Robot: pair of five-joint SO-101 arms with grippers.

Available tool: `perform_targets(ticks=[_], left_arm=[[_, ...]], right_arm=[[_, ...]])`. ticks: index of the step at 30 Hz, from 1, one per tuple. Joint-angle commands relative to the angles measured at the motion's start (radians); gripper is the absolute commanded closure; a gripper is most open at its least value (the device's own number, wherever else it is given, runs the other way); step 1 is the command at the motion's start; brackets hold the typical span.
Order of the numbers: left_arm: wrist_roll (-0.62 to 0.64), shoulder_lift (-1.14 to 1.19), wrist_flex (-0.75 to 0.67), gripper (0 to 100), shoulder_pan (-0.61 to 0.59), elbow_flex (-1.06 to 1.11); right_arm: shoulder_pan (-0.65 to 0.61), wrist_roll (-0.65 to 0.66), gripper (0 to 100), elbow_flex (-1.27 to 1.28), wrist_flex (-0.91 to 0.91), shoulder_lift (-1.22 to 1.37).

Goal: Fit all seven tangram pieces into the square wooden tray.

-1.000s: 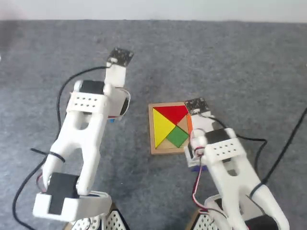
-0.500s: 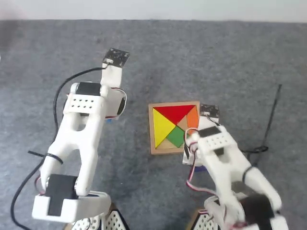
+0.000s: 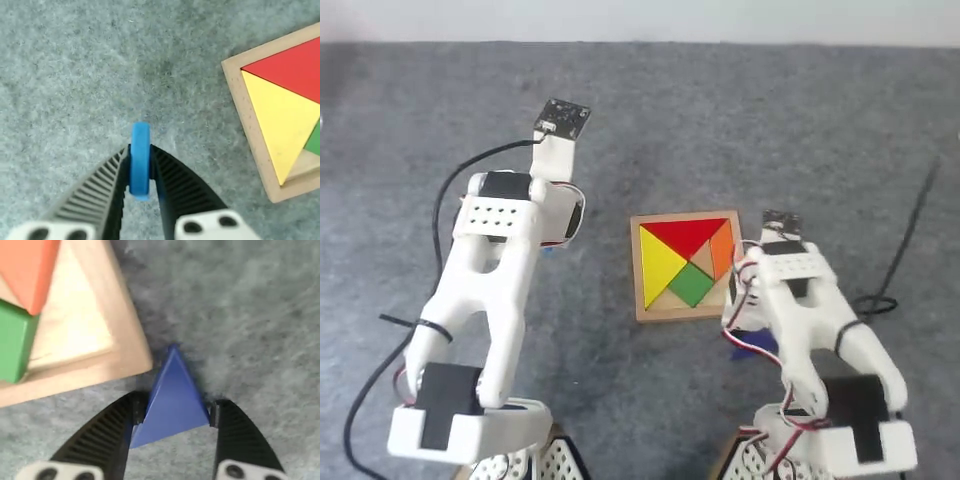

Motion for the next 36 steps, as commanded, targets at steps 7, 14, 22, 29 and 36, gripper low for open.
perform_targets(ticks=[7, 14, 22, 29, 36], left_arm=[[-0.006, -0.055, -0.014, 99, -0.006, -0.002], [-0.006, -0.055, -0.015, 99, -0.006, -0.001], [-0.006, -0.055, -0.017, 99, -0.017, -0.001], [-0.006, -0.055, -0.017, 99, -0.025, -0.001], [-0.006, -0.055, -0.015, 99, -0.025, 0.001]], right_arm=[[0.142, 0.158, 81.6, 0.031, -0.067, -0.156], [0.177, 0.183, 81.6, -0.025, 0.087, -0.194], [-0.045, 0.014, 57.1, -0.020, 0.160, -0.193], [-0.114, 0.025, 70.1, 0.084, 0.025, -0.191], [-0.013, 0.311, 72.7, 0.081, 0.113, -0.205]])
